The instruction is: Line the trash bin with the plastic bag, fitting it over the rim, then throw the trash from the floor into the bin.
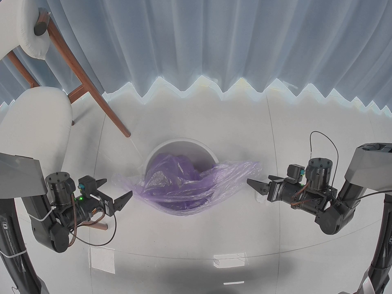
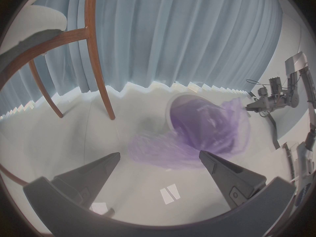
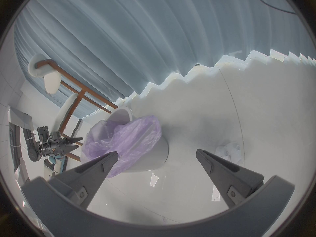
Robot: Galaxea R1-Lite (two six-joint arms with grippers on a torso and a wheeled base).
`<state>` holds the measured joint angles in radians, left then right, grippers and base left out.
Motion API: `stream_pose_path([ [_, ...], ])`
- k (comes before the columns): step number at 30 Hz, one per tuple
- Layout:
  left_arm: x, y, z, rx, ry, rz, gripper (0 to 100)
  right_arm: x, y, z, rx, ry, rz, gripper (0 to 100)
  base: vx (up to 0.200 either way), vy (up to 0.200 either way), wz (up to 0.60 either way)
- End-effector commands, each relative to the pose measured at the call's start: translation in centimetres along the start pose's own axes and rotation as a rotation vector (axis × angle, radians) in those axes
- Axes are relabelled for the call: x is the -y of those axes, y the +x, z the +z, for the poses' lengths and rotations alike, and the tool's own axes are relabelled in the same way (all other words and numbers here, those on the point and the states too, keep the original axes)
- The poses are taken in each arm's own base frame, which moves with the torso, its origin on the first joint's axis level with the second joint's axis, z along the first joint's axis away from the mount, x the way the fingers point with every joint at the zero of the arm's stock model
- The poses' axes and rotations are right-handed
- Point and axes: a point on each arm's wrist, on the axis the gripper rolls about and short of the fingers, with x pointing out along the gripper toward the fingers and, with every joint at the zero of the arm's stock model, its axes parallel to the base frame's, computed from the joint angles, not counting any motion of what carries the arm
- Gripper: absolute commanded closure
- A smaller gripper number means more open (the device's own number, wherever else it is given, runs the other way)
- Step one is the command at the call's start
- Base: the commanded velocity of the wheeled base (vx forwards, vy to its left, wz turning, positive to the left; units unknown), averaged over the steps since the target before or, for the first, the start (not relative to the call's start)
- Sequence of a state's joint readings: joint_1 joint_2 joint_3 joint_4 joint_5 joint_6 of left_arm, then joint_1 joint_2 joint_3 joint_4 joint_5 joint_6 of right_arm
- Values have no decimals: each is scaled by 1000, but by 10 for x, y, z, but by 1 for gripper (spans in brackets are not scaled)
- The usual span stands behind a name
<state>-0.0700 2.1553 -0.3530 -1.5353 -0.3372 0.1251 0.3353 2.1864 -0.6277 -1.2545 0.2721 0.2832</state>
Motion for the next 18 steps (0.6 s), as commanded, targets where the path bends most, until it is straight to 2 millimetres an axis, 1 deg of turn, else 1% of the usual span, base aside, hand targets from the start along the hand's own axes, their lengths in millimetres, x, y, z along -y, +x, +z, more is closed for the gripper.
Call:
stream_pose_path([
  [1,16,-50,19,38,5,-69,0,-9,-28,4,62,-22,21,0,0,0,0],
  [3,17,-56,39,118,20,-81,0,-16,-33,22,132,-37,53,0,0,0,0],
  [4,18,-57,51,163,15,-90,0,-23,-38,35,169,-46,84,0,0,0,0],
  [5,19,-57,59,179,4,-101,0,-28,-42,42,176,-40,108,0,0,0,0],
  [7,29,-55,71,169,-55,-151,0,-45,-52,52,144,-7,173,0,0,0,0],
  [8,34,-55,74,147,-95,-168,0,-55,-56,56,121,20,202,0,0,0,0],
  [10,46,-50,80,78,-214,-219,0,-70,-58,62,58,116,236,0,0,0,0],
  [11,53,-46,82,43,-271,-242,0,-76,-55,65,39,158,248,0,0,0,0],
  [12,55,-45,82,31,-289,-247,0,-78,-54,66,33,172,251,0,0,0,0],
  [13,74,-37,86,-45,-400,-287,0,-87,-45,70,6,246,268,0,0,0,0],
  [14,84,-33,86,-88,-453,-300,0,-88,-38,68,-15,278,267,0,0,0,0],
  [16,105,-24,85,-182,-559,-299,0,-90,-20,55,-63,319,241,0,0,0,0],
  [17,115,-17,81,-229,-596,-289,0,-92,-13,49,-75,324,229,0,0,0,0],
  [18,118,-14,79,-242,-608,-284,0,-92,-10,47,-78,325,224,0,0,0,0],
])
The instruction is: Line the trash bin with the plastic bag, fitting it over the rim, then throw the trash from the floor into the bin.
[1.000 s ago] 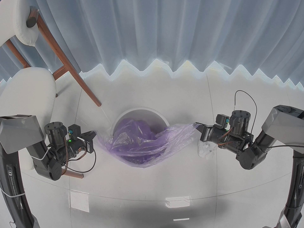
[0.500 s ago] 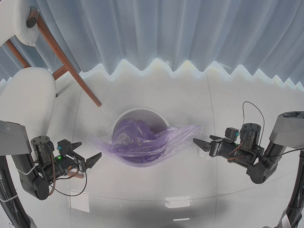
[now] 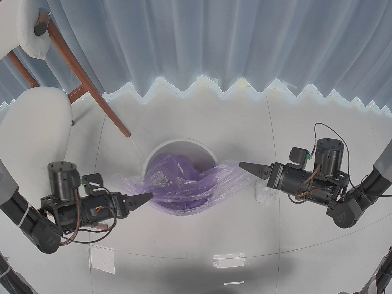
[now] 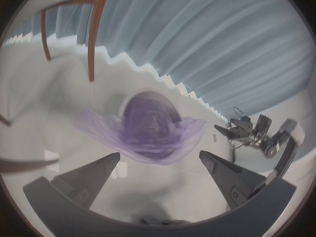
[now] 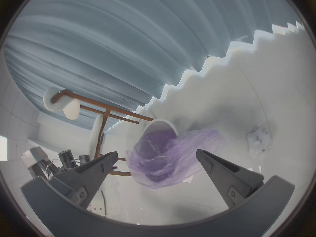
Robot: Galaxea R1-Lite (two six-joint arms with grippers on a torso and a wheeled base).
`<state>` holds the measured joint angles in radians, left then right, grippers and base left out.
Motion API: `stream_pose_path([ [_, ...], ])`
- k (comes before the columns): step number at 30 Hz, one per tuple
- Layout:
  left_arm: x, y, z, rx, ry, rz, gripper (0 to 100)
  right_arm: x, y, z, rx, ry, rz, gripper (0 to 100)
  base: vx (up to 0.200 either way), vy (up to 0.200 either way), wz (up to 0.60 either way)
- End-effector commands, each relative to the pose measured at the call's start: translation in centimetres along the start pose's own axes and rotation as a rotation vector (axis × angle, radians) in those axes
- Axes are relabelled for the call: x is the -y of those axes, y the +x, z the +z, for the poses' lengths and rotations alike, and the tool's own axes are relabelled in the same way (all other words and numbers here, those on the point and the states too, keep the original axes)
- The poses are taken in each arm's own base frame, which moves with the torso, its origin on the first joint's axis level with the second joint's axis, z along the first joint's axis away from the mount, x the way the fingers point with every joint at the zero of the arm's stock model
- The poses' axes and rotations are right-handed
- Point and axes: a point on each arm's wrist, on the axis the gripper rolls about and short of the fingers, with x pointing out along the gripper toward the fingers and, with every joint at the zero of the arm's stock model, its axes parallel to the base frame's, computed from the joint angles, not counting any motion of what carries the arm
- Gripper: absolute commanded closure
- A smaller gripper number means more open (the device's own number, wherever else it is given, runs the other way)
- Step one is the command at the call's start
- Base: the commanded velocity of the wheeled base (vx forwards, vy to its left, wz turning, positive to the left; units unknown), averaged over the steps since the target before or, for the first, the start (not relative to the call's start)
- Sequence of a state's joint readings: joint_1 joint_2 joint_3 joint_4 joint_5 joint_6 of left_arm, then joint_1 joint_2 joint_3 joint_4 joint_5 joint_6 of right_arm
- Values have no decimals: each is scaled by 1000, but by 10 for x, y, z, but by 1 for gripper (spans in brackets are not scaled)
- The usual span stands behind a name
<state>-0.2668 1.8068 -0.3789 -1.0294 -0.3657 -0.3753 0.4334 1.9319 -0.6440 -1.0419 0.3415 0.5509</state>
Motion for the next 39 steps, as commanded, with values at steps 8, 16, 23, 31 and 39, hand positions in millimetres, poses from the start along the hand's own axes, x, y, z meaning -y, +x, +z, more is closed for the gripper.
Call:
stream_pose_path([
  [8,69,104,-15,-94,-392,44,0,-26,61,-38,-113,107,9,0,0,0,0],
  [16,69,107,-36,-165,-419,76,0,-20,64,-51,-119,111,-55,0,0,0,0],
  [23,60,103,-51,-210,-425,118,0,-19,62,-51,-118,113,-62,0,0,0,0],
  [31,52,93,-95,-325,-410,176,0,-11,47,-21,5,124,-134,0,0,0,0],
  [39,48,104,-119,-296,-403,191,0,-36,43,-25,-8,165,-72,0,0,0,0],
])
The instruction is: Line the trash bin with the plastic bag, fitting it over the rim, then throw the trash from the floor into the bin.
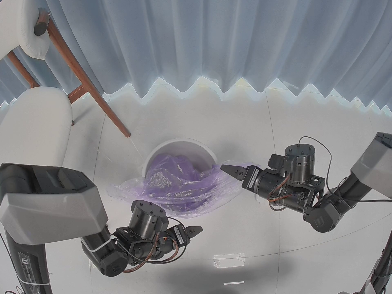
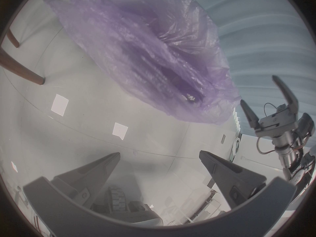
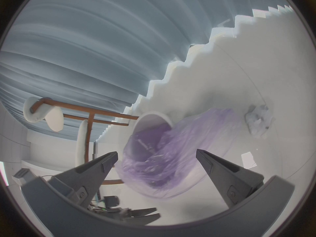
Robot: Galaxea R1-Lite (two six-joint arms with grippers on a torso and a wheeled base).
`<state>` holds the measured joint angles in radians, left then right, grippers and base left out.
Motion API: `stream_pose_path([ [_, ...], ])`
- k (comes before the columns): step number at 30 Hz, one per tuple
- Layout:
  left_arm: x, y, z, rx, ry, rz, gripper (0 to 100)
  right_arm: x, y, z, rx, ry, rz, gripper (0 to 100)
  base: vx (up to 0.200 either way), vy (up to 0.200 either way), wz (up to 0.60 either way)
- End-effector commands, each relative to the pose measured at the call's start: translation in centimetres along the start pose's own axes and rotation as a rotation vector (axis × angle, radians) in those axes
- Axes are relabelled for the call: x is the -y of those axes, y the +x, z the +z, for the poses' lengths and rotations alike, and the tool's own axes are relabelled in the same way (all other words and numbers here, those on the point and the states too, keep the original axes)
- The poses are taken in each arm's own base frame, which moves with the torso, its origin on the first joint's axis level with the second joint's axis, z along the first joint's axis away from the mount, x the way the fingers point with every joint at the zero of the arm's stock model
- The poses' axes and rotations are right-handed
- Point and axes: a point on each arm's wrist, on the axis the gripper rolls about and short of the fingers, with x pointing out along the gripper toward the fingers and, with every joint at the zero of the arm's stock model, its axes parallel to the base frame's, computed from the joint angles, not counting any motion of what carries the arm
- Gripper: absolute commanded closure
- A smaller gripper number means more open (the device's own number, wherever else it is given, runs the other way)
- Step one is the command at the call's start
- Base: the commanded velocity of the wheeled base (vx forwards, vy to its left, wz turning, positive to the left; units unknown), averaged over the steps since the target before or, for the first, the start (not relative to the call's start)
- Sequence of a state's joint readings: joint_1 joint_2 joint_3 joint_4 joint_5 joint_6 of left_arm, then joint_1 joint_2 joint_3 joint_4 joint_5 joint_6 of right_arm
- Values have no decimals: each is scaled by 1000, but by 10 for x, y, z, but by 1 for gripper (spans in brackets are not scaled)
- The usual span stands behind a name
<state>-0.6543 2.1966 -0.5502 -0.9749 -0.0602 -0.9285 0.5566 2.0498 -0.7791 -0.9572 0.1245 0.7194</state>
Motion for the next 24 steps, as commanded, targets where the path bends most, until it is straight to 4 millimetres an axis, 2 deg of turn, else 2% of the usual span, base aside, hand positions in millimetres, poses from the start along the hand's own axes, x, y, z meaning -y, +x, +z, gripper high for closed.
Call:
stream_pose_path([
  [1,-9,7,-21,-30,15,33,0,-20,-3,-9,-23,19,54,0,0,0,0],
  [3,-4,-6,-27,-32,34,8,0,-19,1,-17,-53,20,48,0,0,0,0],
  [5,7,-27,-25,-3,50,-48,0,-13,8,-26,-79,22,31,0,0,0,0],
  [9,25,-65,-8,75,45,-138,0,-6,22,-30,-89,28,21,0,0,0,0],
  [11,25,-71,-3,95,39,-147,0,-5,25,-29,-87,31,21,0,0,0,0],
  [13,27,-87,7,132,25,-172,0,-5,34,-29,-86,51,21,0,0,0,0],
  [19,25,-98,16,162,9,-169,0,-1,46,-33,-105,57,5,0,0,0,0],
  [24,28,-95,38,215,-15,-203,0,-1,54,-35,-106,62,8,0,0,0,0],
])
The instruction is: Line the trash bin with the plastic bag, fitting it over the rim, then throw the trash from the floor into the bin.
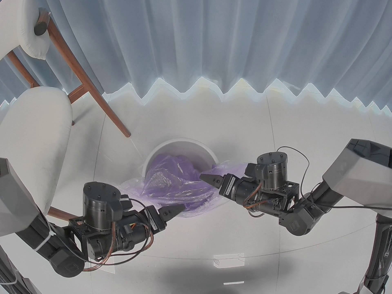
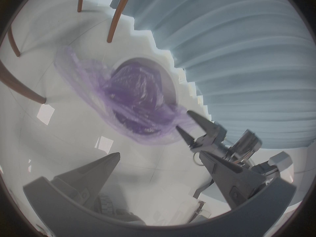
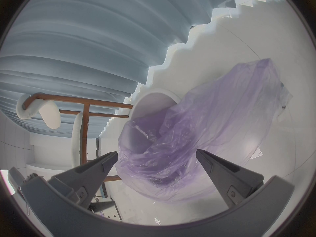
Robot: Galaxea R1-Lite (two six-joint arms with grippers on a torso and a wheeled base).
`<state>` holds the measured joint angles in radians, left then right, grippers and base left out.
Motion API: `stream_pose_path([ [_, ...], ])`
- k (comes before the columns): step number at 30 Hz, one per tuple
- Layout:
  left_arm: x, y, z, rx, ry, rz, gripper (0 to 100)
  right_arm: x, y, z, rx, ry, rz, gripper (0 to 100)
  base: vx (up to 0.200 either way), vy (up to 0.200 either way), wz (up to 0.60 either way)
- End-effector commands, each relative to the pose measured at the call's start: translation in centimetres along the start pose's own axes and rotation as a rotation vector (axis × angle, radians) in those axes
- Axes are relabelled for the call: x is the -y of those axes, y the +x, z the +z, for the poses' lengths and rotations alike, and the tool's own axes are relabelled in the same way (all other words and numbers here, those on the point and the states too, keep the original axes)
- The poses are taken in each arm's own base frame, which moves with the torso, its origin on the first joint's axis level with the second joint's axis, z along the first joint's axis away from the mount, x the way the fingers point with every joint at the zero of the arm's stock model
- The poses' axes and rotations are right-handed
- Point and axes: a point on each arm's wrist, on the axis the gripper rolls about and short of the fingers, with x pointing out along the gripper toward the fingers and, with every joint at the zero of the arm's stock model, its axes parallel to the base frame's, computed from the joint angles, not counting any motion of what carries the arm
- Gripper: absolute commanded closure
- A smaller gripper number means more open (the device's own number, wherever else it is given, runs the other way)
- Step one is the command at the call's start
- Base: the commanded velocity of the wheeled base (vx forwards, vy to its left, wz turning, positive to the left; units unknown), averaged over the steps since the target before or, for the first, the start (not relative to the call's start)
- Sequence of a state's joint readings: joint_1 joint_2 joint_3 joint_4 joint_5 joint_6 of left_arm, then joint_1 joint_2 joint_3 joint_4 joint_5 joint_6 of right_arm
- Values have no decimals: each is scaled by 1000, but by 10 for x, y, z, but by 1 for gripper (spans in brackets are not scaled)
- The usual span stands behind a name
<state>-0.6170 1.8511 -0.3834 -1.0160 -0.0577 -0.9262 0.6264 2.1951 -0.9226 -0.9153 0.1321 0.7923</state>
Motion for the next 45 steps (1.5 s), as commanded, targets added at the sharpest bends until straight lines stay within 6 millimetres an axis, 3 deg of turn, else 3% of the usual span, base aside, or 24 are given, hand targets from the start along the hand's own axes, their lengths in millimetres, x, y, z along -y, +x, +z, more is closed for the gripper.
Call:
stream_pose_path([
  [1,9,-2,19,62,-12,-50,0,6,11,-8,-23,6,-14,0,0,0,0],
  [11,4,-2,37,127,-36,-39,0,0,20,-20,-50,11,1,0,0,0,0],
  [20,2,9,32,101,-33,-29,0,-2,35,-16,-1,6,7,0,0,0,0],
  [21,5,11,32,100,-29,-39,0,-4,35,-14,13,4,6,100,0,0,0],
  [32,8,31,34,91,-25,-52,0,-7,33,-9,58,5,-11,100,0,0,0],
  [42,-12,64,25,89,-30,-58,0,-4,33,1,103,45,-22,100,0,0,0],
  [45,-20,82,25,122,-31,-74,0,-7,30,3,108,44,-18,100,0,0,0],
])
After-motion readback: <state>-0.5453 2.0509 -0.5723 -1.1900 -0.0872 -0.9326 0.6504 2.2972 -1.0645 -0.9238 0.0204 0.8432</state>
